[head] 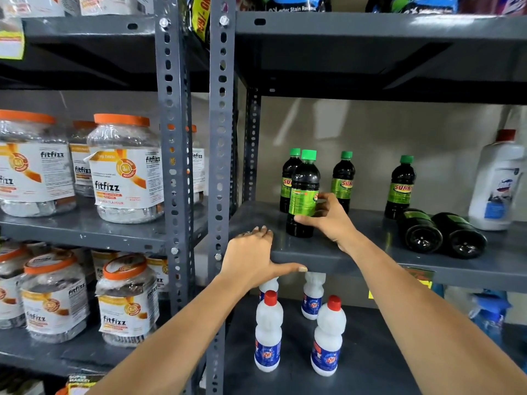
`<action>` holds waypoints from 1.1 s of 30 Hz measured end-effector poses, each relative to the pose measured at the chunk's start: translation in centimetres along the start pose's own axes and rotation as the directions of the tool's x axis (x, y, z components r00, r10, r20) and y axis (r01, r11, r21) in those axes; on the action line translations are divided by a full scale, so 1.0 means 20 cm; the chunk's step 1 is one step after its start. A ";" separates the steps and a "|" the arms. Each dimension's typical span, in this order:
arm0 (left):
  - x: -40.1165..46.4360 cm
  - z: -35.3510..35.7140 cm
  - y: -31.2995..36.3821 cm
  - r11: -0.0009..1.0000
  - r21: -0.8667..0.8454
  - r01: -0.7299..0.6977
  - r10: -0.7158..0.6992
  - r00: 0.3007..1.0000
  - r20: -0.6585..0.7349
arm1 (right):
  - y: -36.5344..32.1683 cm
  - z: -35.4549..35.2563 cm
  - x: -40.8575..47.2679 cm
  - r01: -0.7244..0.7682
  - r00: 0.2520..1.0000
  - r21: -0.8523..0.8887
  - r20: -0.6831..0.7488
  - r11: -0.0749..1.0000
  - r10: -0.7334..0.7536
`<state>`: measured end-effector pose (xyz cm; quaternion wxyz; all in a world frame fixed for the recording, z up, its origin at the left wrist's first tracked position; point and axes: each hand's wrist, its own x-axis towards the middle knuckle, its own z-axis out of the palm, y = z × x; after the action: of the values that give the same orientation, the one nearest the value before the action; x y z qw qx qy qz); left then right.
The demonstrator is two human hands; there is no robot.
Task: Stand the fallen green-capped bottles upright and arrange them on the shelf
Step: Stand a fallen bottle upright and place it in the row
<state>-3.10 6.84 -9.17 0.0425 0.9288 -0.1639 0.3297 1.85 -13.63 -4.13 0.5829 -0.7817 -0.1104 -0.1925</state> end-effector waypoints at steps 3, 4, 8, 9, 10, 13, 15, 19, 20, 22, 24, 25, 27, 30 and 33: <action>0.00 0.00 0.00 1.000 0.009 -0.007 0.007 1.000 -0.011 | 0.01 0.00 0.02 -0.029 0.999 0.035 0.037 0.999 0.028; 0.00 0.00 0.00 1.000 0.009 -0.010 0.010 1.000 -0.015 | 0.01 0.00 0.02 -0.044 0.998 0.067 0.052 0.997 0.041; 0.00 0.00 0.01 1.000 -0.003 -0.009 0.009 1.000 -0.015 | 0.01 0.00 0.01 -0.014 1.000 0.021 0.023 1.000 0.014; 0.00 0.00 0.01 1.000 -0.007 -0.010 0.010 1.000 -0.013 | 0.00 0.00 0.00 -0.009 1.000 0.001 0.021 1.000 0.009; 0.00 0.00 0.01 1.000 -0.010 -0.012 0.012 1.000 -0.012 | 0.00 0.00 0.00 -0.017 0.999 0.006 0.030 1.000 0.017; -0.01 -0.01 0.01 1.000 -0.019 -0.021 0.021 1.000 -0.007 | 0.01 -0.01 0.02 -0.028 0.998 0.034 0.061 0.999 0.026; -0.01 -0.01 0.01 0.999 -0.023 -0.026 0.026 1.000 -0.012 | 0.01 -0.01 0.01 -0.027 0.998 0.039 0.065 0.999 0.024; -0.01 -0.02 0.01 0.999 -0.033 -0.031 0.031 0.999 -0.022 | 0.01 0.02 0.01 -0.047 0.996 0.008 0.078 0.999 0.046; -0.01 -0.02 0.01 0.999 -0.032 -0.030 0.030 0.999 -0.027 | 0.01 0.02 0.01 -0.044 0.996 0.003 0.082 0.999 0.043; -0.01 -0.02 0.01 0.999 -0.025 -0.032 0.031 0.999 -0.041 | 0.01 0.02 0.01 -0.037 0.995 0.020 0.092 0.999 0.035; -0.01 -0.01 0.01 0.999 -0.019 -0.032 0.031 0.998 -0.050 | 0.01 0.02 0.01 -0.017 0.995 0.032 0.097 0.999 0.014; -0.01 -0.01 0.01 0.999 -0.016 -0.033 0.032 0.998 -0.050 | 0.01 0.02 0.01 -0.003 0.995 0.018 0.101 1.000 0.001; -0.01 -0.01 0.01 0.999 -0.002 -0.035 0.034 0.998 -0.055 | 0.02 0.03 0.02 0.030 0.993 -0.052 0.117 0.998 -0.024; 0.00 0.00 0.00 0.999 0.004 -0.036 0.036 0.997 -0.065 | 0.03 0.04 0.03 0.058 0.990 -0.173 0.136 0.983 -0.035; 0.00 0.00 0.00 0.999 0.017 -0.034 0.035 0.998 -0.054 | 0.04 0.05 0.04 0.070 0.990 -0.229 0.135 0.971 -0.040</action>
<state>-3.08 6.85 -9.24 0.0338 0.9167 -0.1762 0.3570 2.97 -12.98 -4.73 0.4733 -0.8521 -0.1462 -0.1690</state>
